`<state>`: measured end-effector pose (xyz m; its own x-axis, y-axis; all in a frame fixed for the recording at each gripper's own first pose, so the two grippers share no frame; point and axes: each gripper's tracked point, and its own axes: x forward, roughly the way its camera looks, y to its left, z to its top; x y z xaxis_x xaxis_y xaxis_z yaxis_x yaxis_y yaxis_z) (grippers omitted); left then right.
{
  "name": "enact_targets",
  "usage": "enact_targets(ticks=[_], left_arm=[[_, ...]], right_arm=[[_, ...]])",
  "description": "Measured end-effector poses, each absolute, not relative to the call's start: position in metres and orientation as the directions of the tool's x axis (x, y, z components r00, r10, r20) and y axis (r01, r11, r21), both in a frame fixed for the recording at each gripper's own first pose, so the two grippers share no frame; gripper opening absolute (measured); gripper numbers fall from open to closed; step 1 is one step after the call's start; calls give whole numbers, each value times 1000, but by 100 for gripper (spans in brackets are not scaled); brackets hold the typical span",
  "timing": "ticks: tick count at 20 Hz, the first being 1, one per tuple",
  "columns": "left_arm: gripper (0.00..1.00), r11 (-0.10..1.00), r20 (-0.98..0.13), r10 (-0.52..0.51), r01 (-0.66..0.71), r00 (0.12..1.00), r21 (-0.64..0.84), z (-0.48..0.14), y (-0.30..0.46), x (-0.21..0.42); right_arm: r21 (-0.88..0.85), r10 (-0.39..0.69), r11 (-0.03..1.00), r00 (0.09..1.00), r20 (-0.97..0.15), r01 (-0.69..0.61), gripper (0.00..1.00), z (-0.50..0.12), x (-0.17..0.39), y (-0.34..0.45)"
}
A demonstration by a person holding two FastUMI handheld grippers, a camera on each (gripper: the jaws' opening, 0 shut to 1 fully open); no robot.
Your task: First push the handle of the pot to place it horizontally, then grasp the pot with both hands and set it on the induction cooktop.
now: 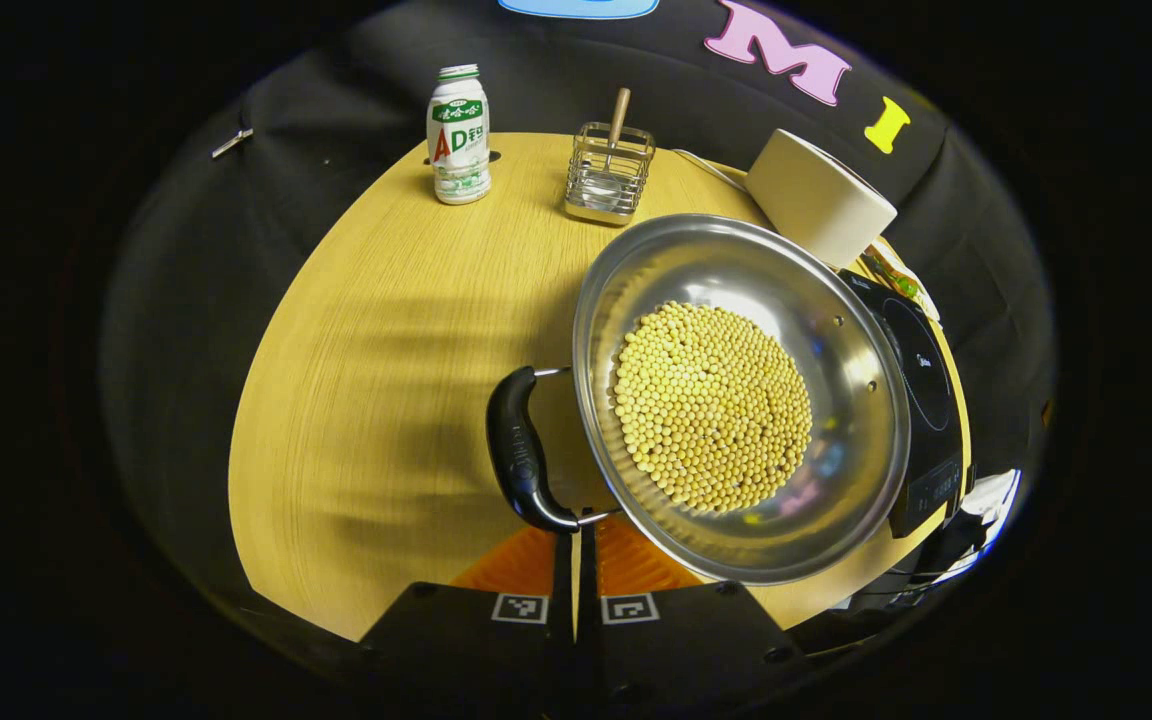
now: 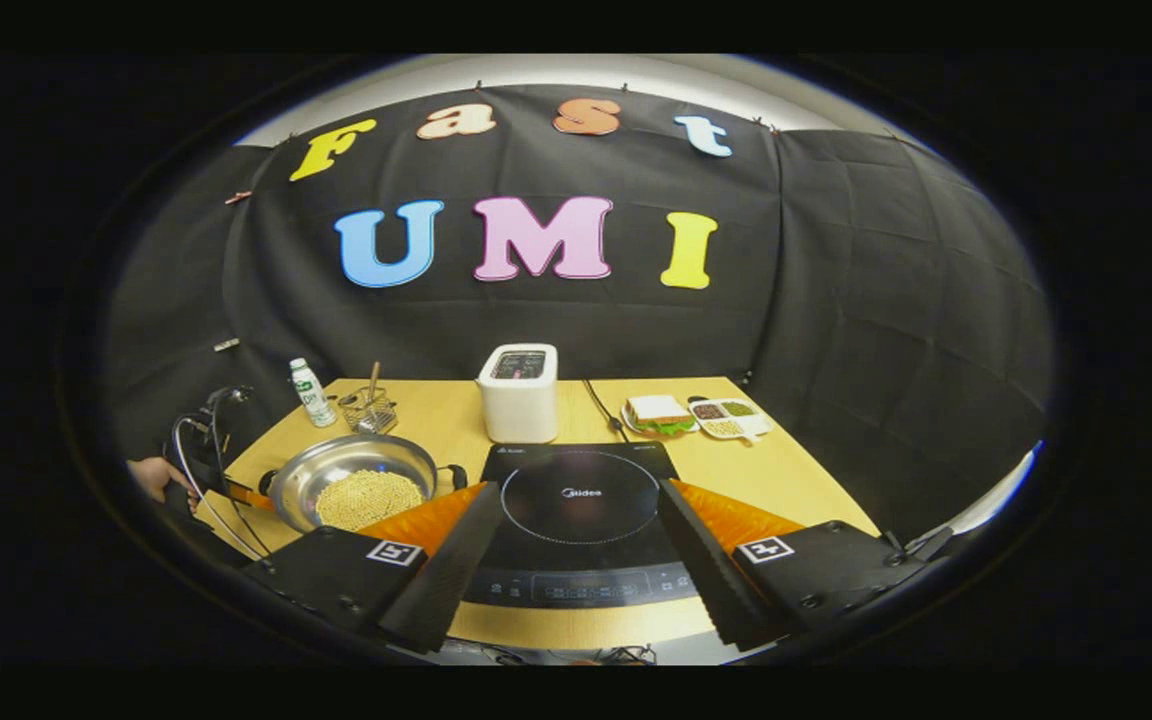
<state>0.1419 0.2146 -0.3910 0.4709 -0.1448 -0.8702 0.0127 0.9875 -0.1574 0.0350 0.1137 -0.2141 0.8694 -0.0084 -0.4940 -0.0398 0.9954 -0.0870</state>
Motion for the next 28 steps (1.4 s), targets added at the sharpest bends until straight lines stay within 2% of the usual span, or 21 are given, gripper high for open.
enact_targets(ticks=[6, 7, 8, 13, 15, 20, 21, 23, 25, 27, 28], left_arm=[[5, 987, -864, -154, 47, 480, -151, -392, 230, 163], [5, 988, -863, -154, 52, 481, -147, -392, 233, 166], [5, 988, -863, -152, 54, 482, -144, -392, 235, 170], [5, 987, -861, -158, 68, 484, -143, -395, 243, 184], [5, 987, -857, -161, 66, 490, -147, -396, 244, 185], [5, 992, -822, -123, 39, 555, -122, -381, 259, 180], [5, 994, -812, -108, 41, 574, -103, -374, 264, 175], [6, 997, -772, -74, 48, 631, -56, -353, 276, 174], [11, 998, -725, -63, 62, 686, -28, -328, 282, 179], [29, 996, -677, -85, 87, 731, -31, -305, 280, 181], [47, 996, -668, -85, 90, 739, -28, -299, 281, 182]], right_arm=[[-93, -52, 996, 858, -511, 5, 98, -219, 23, 118], [-94, -58, 995, 856, -513, 10, 96, -220, 22, 118], [-94, -62, 995, 853, -519, 15, 98, -222, 20, 119], [-72, -61, 997, 826, -561, 25, 96, -233, 11, 128], [-82, -64, 996, 814, -578, 20, 98, -237, 7, 128], [-56, -22, 998, 761, -648, -19, 98, -262, 15, 143], [-44, -5, 999, 749, -663, -32, 96, -269, 21, 150], [-11, 50, 997, 725, -687, -79, 98, -280, 33, 171], [11, 100, 992, 711, -697, -128, 99, -290, 49, 189], [41, 146, 985, 685, -714, -167, 99, -303, 62, 209], [58, 165, 982, 667, -727, -180, 99, -312, 67, 217]])
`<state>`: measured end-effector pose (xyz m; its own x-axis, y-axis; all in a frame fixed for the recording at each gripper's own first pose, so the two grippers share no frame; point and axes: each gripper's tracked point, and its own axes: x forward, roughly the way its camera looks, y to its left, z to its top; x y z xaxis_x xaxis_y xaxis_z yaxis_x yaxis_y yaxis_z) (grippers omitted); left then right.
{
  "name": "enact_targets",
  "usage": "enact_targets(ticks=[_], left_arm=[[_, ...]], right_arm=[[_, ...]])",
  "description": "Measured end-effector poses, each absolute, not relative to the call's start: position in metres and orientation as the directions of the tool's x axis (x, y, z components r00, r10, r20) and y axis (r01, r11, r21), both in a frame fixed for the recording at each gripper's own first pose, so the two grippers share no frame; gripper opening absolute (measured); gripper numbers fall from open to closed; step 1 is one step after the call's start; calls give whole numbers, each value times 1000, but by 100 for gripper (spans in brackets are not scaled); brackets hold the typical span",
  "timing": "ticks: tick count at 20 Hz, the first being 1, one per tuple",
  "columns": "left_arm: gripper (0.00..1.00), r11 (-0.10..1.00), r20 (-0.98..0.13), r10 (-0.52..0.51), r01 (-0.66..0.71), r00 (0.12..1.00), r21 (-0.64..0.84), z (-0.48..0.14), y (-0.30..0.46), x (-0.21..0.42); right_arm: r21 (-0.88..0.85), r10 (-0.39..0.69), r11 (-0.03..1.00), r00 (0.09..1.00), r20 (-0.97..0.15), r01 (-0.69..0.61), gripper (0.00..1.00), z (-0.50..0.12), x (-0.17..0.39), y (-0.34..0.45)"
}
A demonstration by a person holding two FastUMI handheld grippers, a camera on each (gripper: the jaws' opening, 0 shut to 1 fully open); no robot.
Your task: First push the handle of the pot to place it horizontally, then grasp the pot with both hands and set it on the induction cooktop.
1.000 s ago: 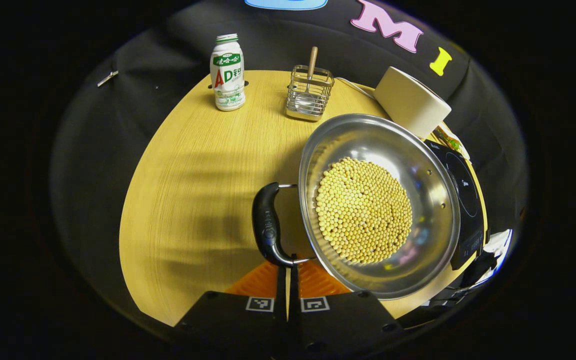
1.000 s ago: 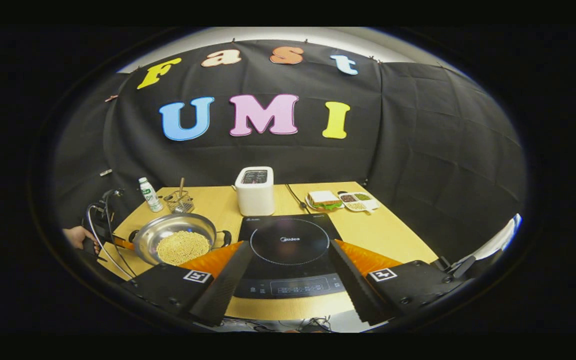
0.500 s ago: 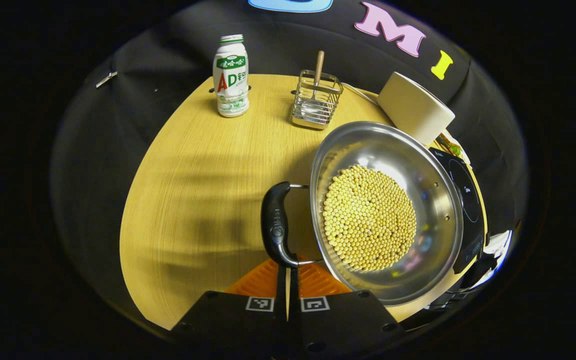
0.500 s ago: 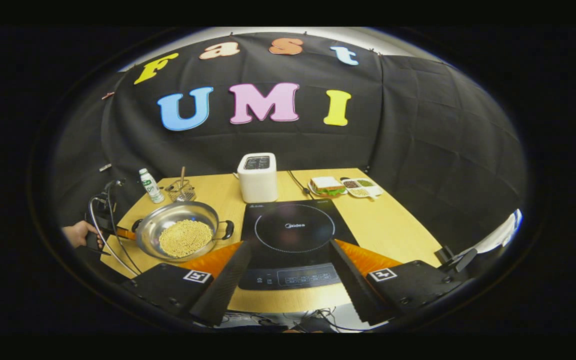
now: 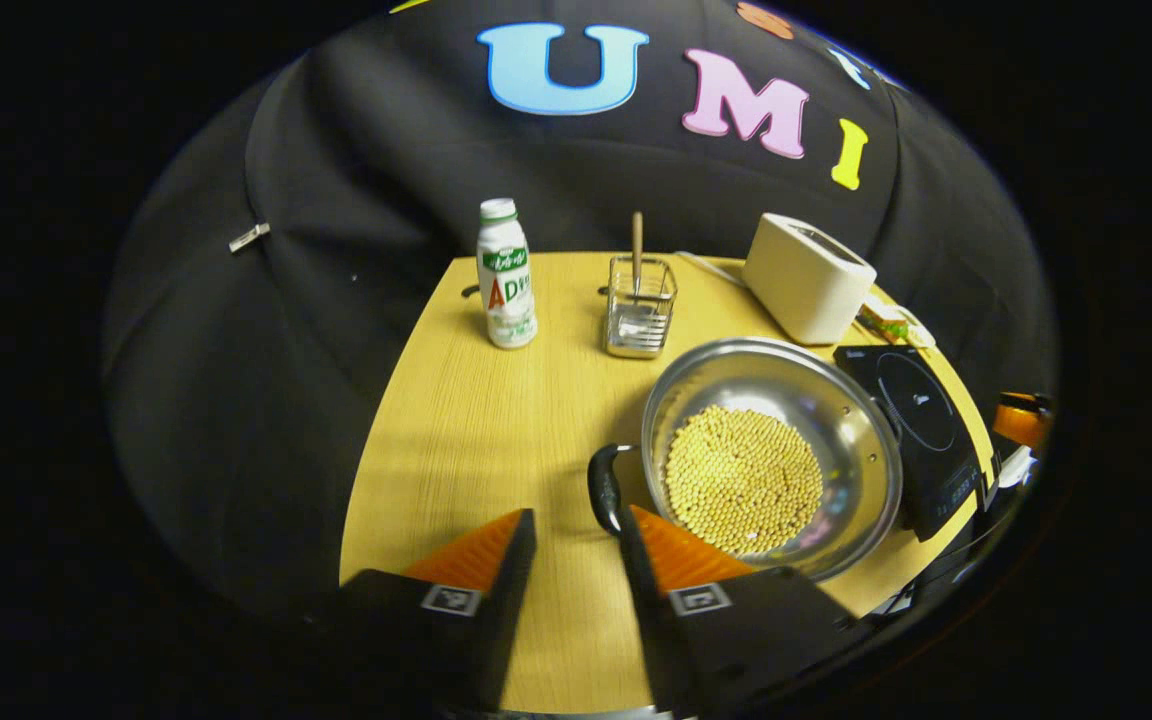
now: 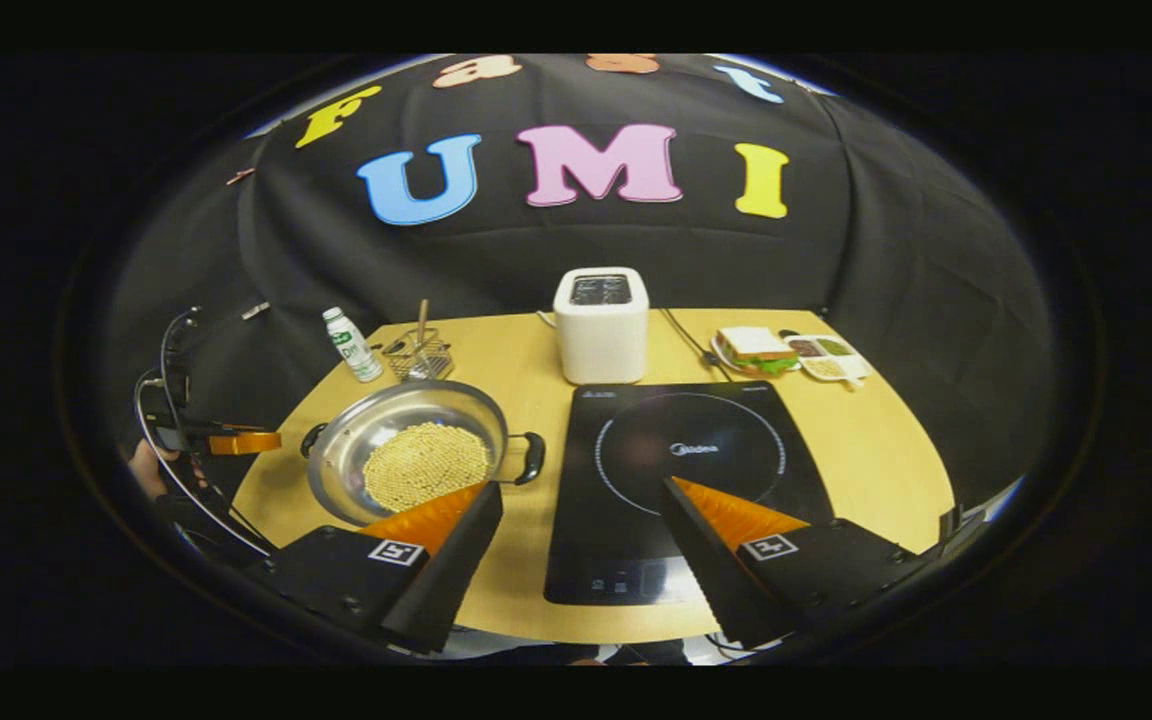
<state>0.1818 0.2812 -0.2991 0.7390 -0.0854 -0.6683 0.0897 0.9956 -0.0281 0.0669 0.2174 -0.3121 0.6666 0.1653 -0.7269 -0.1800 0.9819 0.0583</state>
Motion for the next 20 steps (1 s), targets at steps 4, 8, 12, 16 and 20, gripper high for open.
enact_targets(ticks=[4, 8, 12, 16, 20], left_arm=[[98, 999, -648, -51, 44, 760, -27, -299, 292, 192], [96, 984, -637, -163, 79, 753, -159, -308, 268, 198], [96, 970, -645, -218, 91, 732, -224, -320, 255, 208], [95, 969, -660, -226, 98, 717, -225, -331, 255, 217], [96, 967, -671, -234, 95, 704, -237, -341, 252, 226]], right_arm=[[92, 232, 962, 585, -777, -259, 99, -342, 83, 249], [110, 249, 955, 546, -800, -275, 100, -369, 98, 262], [137, 250, 959, 507, -825, -250, 100, -393, 113, 270], [171, 270, 955, 468, -842, -242, 100, -414, 119, 281], [170, 266, 954, 436, -860, -246, 100, -431, 122, 286]])
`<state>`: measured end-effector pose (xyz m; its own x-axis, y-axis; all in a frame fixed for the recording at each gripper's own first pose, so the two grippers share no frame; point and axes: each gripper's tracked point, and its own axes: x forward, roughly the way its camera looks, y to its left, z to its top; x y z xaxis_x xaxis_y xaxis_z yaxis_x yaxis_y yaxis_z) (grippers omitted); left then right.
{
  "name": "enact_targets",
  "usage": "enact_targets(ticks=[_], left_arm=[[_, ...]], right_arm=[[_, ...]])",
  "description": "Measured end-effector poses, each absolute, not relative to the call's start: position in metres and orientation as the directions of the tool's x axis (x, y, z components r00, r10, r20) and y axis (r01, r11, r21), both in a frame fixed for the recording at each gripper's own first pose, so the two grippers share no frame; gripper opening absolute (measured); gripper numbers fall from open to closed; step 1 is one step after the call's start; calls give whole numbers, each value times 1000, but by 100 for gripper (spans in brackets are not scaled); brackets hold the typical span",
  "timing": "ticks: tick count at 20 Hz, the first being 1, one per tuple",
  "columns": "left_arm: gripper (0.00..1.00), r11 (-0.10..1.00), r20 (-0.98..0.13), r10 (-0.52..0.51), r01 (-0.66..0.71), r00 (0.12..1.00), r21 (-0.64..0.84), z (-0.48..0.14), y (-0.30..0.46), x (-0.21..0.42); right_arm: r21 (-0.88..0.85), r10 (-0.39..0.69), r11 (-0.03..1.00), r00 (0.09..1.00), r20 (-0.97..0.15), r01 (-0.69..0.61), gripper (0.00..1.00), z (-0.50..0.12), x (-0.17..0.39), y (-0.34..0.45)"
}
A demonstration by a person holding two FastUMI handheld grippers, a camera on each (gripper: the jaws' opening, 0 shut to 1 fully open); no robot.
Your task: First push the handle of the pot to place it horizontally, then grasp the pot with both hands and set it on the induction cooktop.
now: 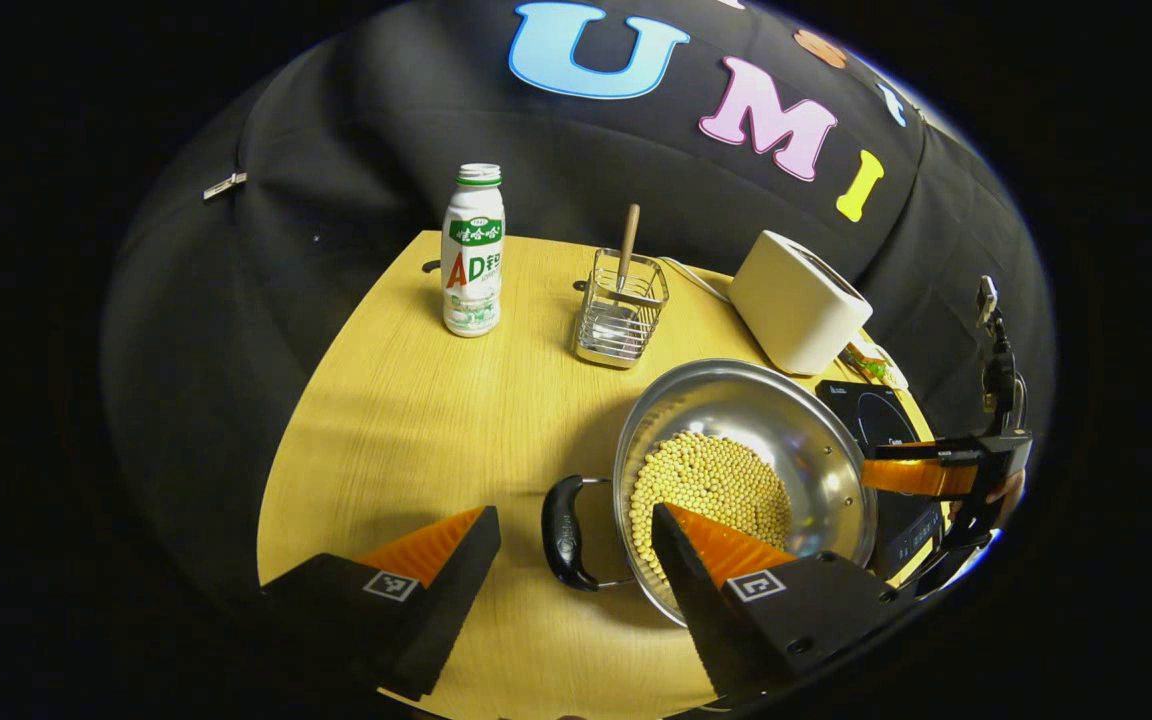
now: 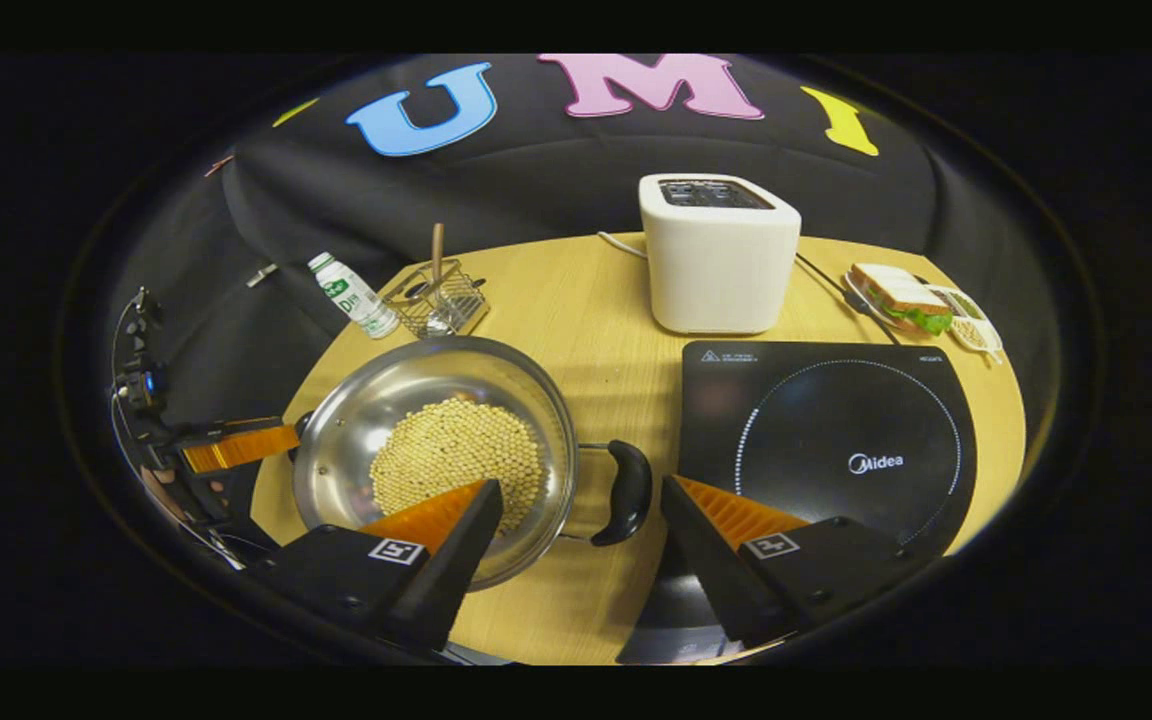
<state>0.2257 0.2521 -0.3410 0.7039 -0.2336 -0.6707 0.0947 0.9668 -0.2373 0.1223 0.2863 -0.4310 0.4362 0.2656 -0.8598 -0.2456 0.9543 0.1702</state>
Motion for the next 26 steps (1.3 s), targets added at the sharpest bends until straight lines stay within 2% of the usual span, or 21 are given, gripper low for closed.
enact_targets(ticks=[5, 6, 7, 12, 14, 15, 16, 18, 19, 20, 22, 23, 26], left_arm=[[96, 948, -675, -295, 119, 676, -296, -356, 234, 237], [96, 943, -678, -307, 118, 668, -311, -359, 231, 239], [96, 939, -682, -317, 118, 659, -322, -364, 227, 241], [95, 933, -712, -333, 104, 619, -346, -386, 229, 246], [92, 935, -722, -325, 93, 611, -342, -392, 235, 245], [90, 938, -723, -318, 90, 613, -336, -395, 238, 246], [87, 940, -725, -312, 86, 614, -331, -397, 242, 246], [81, 946, -733, -291, 72, 615, -316, -400, 251, 247], [78, 948, -738, -284, 65, 612, -311, -403, 255, 247], [67, 945, -743, -290, 59, 604, -321, -405, 255, 246], [67, 943, -752, -281, 28, 596, -331, -411, 255, 243], [67, 943, -751, -275, 18, 600, -331, -411, 256, 245], [65, 945, -755, -262, 3, 601, -326, -411, 257, 249]], right_arm=[[166, 265, 948, 382, -886, -272, 100, -452, 115, 292], [156, 260, 948, 391, -883, -279, 94, -452, 115, 293], [141, 252, 947, 395, -884, -288, 98, -455, 118, 295], [126, 234, 943, 347, -908, -307, 97, -474, 111, 304], [118, 219, 946, 328, -919, -303, 90, -483, 107, 305], [136, 227, 950, 321, -920, -282, 74, -484, 105, 309], [144, 226, 954, 317, -921, -264, 69, -487, 105, 313], [145, 217, 962, 320, -922, -233, 69, -490, 109, 315], [144, 209, 965, 314, -926, -218, 73, -491, 110, 316], [150, 206, 970, 311, -928, -193, 68, -488, 109, 315], [163, 195, 979, 316, -929, -125, 66, -489, 116, 313], [162, 185, 982, 325, -927, -96, 60, -490, 118, 313], [172, 192, 981, 337, -922, -88, 55, -491, 118, 315]])
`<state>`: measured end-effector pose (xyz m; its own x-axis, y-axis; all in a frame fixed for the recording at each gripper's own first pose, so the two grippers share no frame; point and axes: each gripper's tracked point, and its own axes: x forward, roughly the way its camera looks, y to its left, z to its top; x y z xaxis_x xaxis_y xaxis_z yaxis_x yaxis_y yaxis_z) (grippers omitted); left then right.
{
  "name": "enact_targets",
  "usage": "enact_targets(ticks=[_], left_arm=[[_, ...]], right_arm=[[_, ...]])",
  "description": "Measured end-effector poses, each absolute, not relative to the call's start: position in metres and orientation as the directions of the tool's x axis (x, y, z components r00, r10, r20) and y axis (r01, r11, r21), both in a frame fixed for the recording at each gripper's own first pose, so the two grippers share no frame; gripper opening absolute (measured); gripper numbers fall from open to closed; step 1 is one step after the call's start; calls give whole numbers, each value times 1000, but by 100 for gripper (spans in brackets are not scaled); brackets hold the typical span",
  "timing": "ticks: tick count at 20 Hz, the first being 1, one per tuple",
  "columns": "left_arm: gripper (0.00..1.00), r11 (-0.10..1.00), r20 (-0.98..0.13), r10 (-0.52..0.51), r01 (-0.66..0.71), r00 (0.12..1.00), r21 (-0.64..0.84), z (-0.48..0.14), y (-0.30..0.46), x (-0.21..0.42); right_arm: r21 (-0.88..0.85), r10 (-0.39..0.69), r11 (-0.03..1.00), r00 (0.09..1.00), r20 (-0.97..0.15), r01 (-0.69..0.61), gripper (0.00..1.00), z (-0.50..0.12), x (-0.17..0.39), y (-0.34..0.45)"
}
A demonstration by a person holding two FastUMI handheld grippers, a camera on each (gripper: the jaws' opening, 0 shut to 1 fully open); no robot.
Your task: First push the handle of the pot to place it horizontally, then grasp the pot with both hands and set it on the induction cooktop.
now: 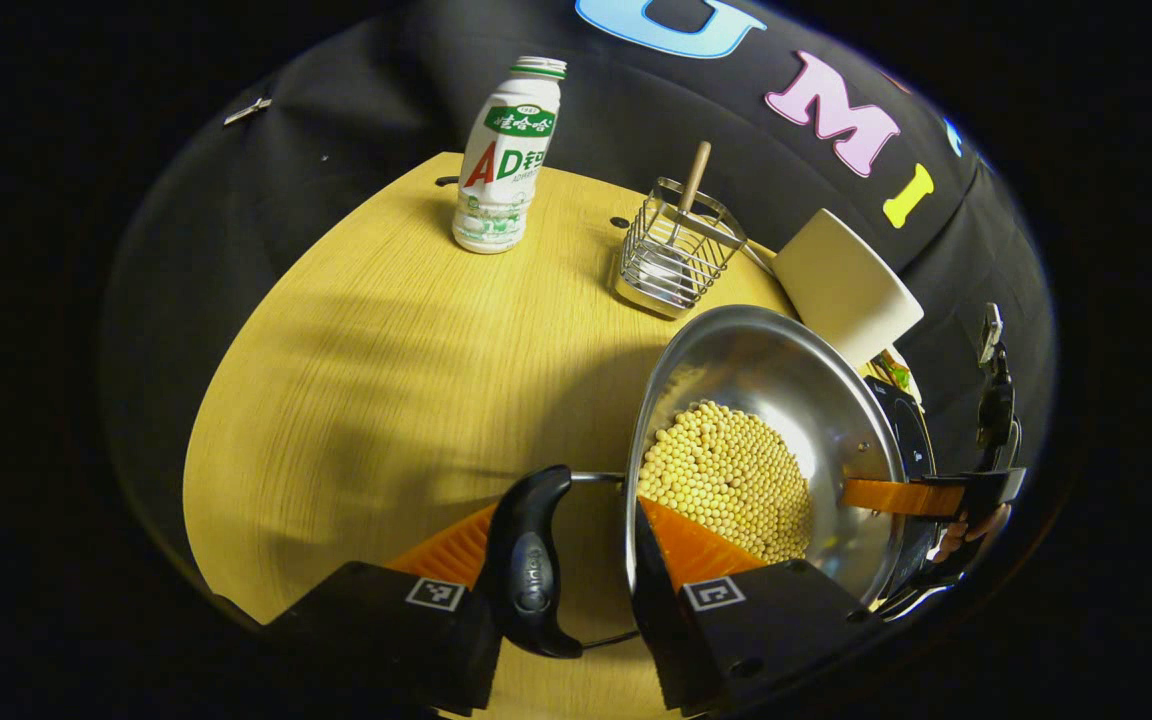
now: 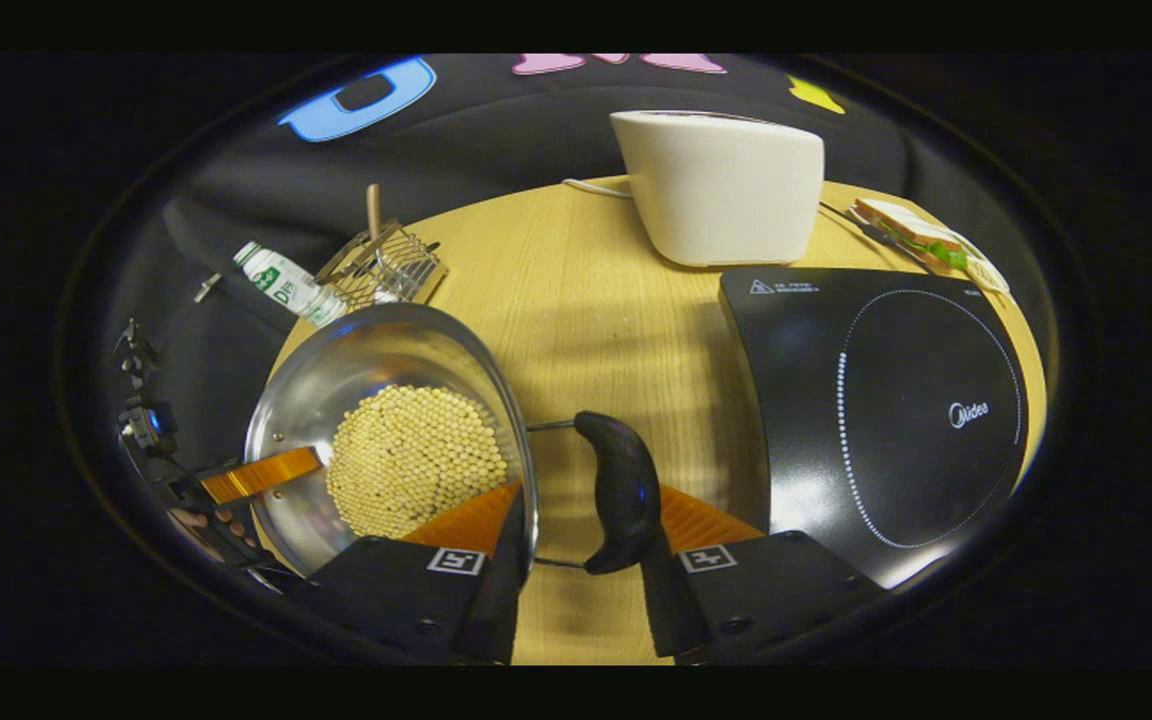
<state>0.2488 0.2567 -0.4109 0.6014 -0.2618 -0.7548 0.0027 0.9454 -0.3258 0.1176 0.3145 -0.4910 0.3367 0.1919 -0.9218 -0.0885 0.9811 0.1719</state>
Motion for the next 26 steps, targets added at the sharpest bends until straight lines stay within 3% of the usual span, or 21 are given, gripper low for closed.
enact_targets(ticks=[8, 16, 20, 23, 24, 26], left_arm=[[61, 956, -775, -236, -3, 586, -293, -406, 258, 233], [60, 955, -744, -227, -6, 629, -296, -372, 246, 214], [60, 954, -729, -244, 26, 639, -298, -348, 223, 209], [60, 953, -718, -264, 58, 644, -297, -331, 194, 207], [60, 952, -718, -271, 67, 642, -299, -325, 182, 207], [60, 949, -716, -283, 79, 638, -305, -317, 155, 207]], right_arm=[[161, 189, 981, 366, -911, -106, 55, -484, 101, 315], [161, 204, 977, 404, -892, -139, 54, -443, 97, 306], [157, 198, 979, 432, -880, -128, 51, -414, 94, 283], [155, 185, 983, 457, -870, -103, 55, -393, 93, 253], [155, 181, 983, 464, -867, -95, 51, -386, 93, 243], [153, 171, 985, 474, -864, -78, 55, -375, 93, 219]])
